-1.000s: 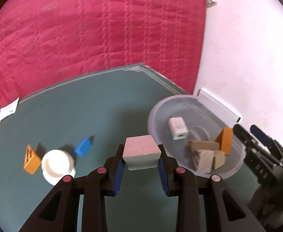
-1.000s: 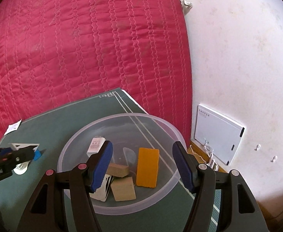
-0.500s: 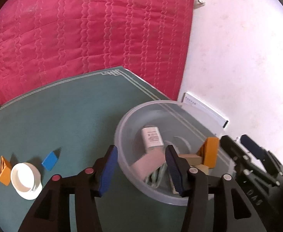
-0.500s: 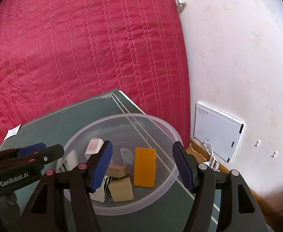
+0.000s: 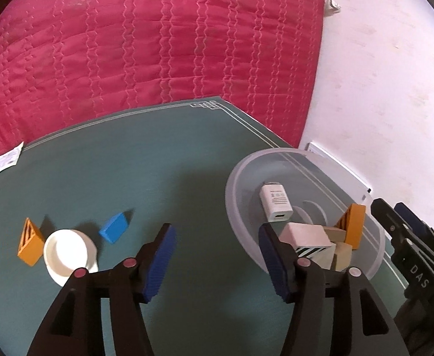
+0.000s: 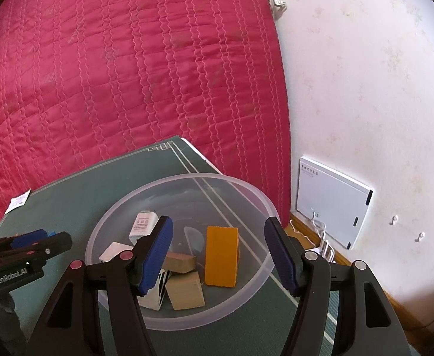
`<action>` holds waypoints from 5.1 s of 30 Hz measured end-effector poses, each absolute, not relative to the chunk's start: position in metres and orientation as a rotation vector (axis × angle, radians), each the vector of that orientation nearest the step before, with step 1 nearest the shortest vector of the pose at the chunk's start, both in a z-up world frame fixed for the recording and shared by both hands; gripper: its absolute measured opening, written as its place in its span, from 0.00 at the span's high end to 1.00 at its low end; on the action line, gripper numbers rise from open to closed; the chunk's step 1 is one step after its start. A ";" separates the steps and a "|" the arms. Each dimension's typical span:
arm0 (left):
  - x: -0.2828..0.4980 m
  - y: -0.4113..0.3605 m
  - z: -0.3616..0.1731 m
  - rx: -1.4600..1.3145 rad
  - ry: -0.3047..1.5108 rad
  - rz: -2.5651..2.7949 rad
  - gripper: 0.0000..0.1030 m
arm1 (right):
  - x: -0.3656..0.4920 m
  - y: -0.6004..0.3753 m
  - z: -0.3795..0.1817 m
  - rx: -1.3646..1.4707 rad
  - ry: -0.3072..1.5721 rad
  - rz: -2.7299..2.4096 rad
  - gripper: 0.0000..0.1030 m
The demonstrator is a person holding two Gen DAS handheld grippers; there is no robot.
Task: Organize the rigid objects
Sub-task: 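Move the left tool to the white cup on saucer and close on it, then lift the white cup with the left tool while right tool moves over the table, then close the right tool on the beige pink-topped cube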
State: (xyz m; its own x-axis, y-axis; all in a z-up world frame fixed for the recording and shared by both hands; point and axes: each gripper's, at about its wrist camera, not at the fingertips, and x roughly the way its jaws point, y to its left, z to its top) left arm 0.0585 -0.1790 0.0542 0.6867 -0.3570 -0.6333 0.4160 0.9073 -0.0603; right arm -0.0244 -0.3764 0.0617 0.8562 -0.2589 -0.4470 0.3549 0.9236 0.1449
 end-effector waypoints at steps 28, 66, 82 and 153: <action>0.065 -0.079 0.046 -0.057 0.730 -0.195 0.08 | -0.023 -0.377 0.062 0.213 0.436 -0.323 0.32; 0.094 -0.060 0.012 0.033 0.819 -0.089 0.40 | -0.024 -0.367 0.061 0.178 0.421 -0.328 0.32; 0.055 -0.020 0.018 0.005 0.799 -0.080 0.40 | -0.028 -0.345 0.067 0.084 0.413 -0.332 0.32; 0.021 0.051 0.026 -0.164 0.774 -0.074 0.40 | 0.110 -0.126 0.011 -0.094 0.842 0.179 0.32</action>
